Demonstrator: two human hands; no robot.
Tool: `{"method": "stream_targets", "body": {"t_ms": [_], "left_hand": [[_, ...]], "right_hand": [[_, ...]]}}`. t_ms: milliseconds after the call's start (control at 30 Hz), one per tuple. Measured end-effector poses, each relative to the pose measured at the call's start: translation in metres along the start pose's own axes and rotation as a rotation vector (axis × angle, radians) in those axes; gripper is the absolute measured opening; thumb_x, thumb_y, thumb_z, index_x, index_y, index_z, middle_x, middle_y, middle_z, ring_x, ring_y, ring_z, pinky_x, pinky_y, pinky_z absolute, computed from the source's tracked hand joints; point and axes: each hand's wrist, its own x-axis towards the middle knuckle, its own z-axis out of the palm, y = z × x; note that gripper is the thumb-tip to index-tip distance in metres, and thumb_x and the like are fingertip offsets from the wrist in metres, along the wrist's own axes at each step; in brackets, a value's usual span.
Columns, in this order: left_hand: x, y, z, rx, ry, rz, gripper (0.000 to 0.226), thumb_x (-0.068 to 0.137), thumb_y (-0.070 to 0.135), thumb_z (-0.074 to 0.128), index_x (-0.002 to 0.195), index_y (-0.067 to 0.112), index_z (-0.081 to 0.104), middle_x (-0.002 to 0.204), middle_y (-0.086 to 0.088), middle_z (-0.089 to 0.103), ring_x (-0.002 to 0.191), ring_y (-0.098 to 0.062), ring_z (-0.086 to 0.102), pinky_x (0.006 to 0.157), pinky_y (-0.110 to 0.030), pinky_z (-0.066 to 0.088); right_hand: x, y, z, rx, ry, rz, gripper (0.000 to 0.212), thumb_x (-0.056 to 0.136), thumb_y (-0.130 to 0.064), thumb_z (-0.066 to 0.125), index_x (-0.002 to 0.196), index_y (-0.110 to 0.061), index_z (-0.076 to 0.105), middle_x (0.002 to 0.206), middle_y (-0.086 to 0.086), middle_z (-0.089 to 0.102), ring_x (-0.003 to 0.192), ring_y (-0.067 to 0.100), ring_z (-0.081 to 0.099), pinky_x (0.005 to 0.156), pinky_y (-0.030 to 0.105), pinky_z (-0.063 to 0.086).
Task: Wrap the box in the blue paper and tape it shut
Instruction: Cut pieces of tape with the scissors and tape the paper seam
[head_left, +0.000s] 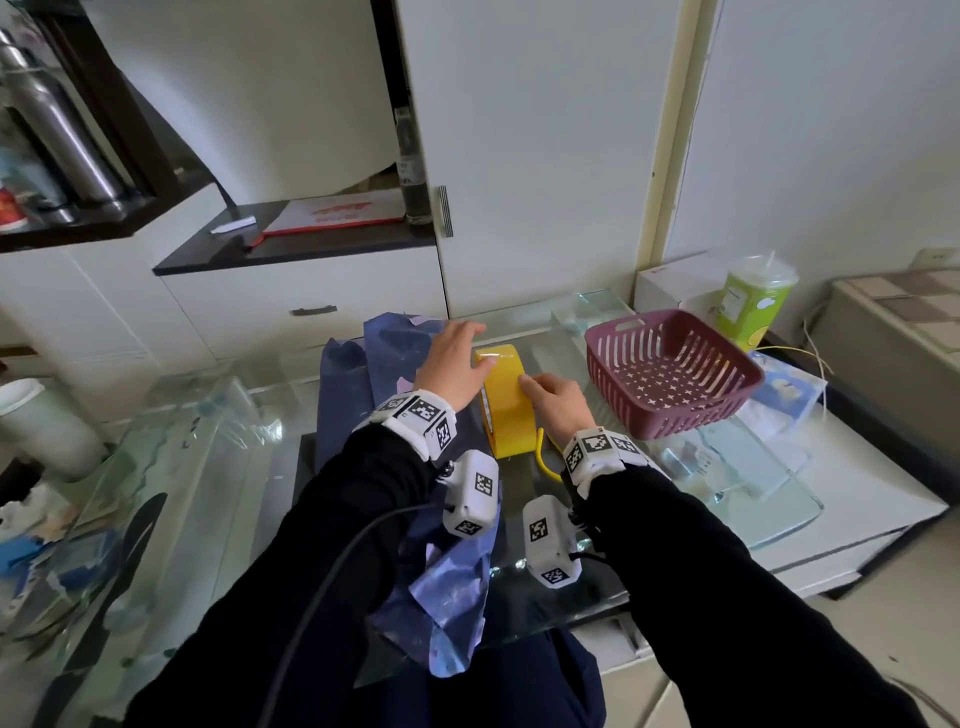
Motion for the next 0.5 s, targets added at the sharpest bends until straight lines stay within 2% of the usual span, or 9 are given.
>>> {"method": "stream_targets", "body": {"t_ms": [100, 167, 267, 333, 400, 500], "left_hand": [[-0.004, -0.013, 0.004, 0.018, -0.068, -0.091, 0.037, 0.093, 0.024, 0.054, 0.127, 0.012, 0.052, 0.136, -0.009, 0.045, 0.125, -0.026, 0.046, 0.103, -0.049, 0.04], [-0.009, -0.017, 0.003, 0.002, -0.043, -0.104, 0.023, 0.091, 0.023, 0.055, 0.111, 0.013, 0.062, 0.124, -0.008, 0.053, 0.111, -0.025, 0.055, 0.096, -0.048, 0.046], [-0.017, -0.018, 0.001, 0.025, 0.008, -0.042, 0.014, 0.09, 0.017, 0.057, 0.096, 0.006, 0.064, 0.11, -0.011, 0.058, 0.098, -0.025, 0.058, 0.089, -0.04, 0.049], [-0.02, -0.015, -0.002, 0.049, 0.024, 0.01, 0.013, 0.09, 0.014, 0.057, 0.093, 0.003, 0.063, 0.105, -0.012, 0.059, 0.095, -0.026, 0.058, 0.085, -0.039, 0.048], [-0.021, -0.012, -0.008, 0.092, 0.026, 0.059, 0.014, 0.091, 0.013, 0.056, 0.093, 0.0, 0.061, 0.102, -0.014, 0.061, 0.093, -0.028, 0.058, 0.083, -0.039, 0.046], [-0.019, -0.006, -0.017, 0.17, 0.033, 0.093, 0.015, 0.093, 0.014, 0.052, 0.095, 0.001, 0.06, 0.102, -0.012, 0.064, 0.094, -0.029, 0.059, 0.081, -0.039, 0.046]], "right_hand": [[-0.006, 0.011, 0.013, 0.026, -0.089, 0.016, 0.043, 0.089, -0.032, 0.06, 0.12, -0.002, 0.059, 0.118, 0.013, 0.063, 0.111, 0.027, 0.058, 0.095, 0.036, 0.044], [-0.011, 0.016, 0.019, 0.047, -0.122, 0.005, 0.046, 0.087, -0.033, 0.063, 0.121, -0.002, 0.058, 0.116, 0.014, 0.064, 0.109, 0.027, 0.06, 0.093, 0.036, 0.046], [-0.016, 0.02, 0.023, 0.1, -0.185, 0.023, 0.046, 0.088, -0.032, 0.063, 0.121, -0.001, 0.057, 0.112, 0.012, 0.063, 0.103, 0.025, 0.06, 0.085, 0.031, 0.046], [-0.019, 0.02, 0.025, 0.116, -0.22, 0.015, 0.035, 0.089, -0.032, 0.061, 0.107, -0.002, 0.061, 0.096, 0.007, 0.063, 0.093, 0.022, 0.057, 0.079, 0.028, 0.044], [-0.021, 0.018, 0.028, 0.115, -0.232, -0.005, 0.023, 0.09, -0.033, 0.06, 0.089, -0.01, 0.059, 0.084, 0.004, 0.059, 0.088, 0.025, 0.057, 0.08, 0.034, 0.048], [-0.023, 0.018, 0.029, 0.1, -0.229, -0.027, 0.026, 0.089, -0.038, 0.06, 0.096, -0.013, 0.058, 0.095, 0.007, 0.062, 0.101, 0.032, 0.062, 0.093, 0.049, 0.049]]}}
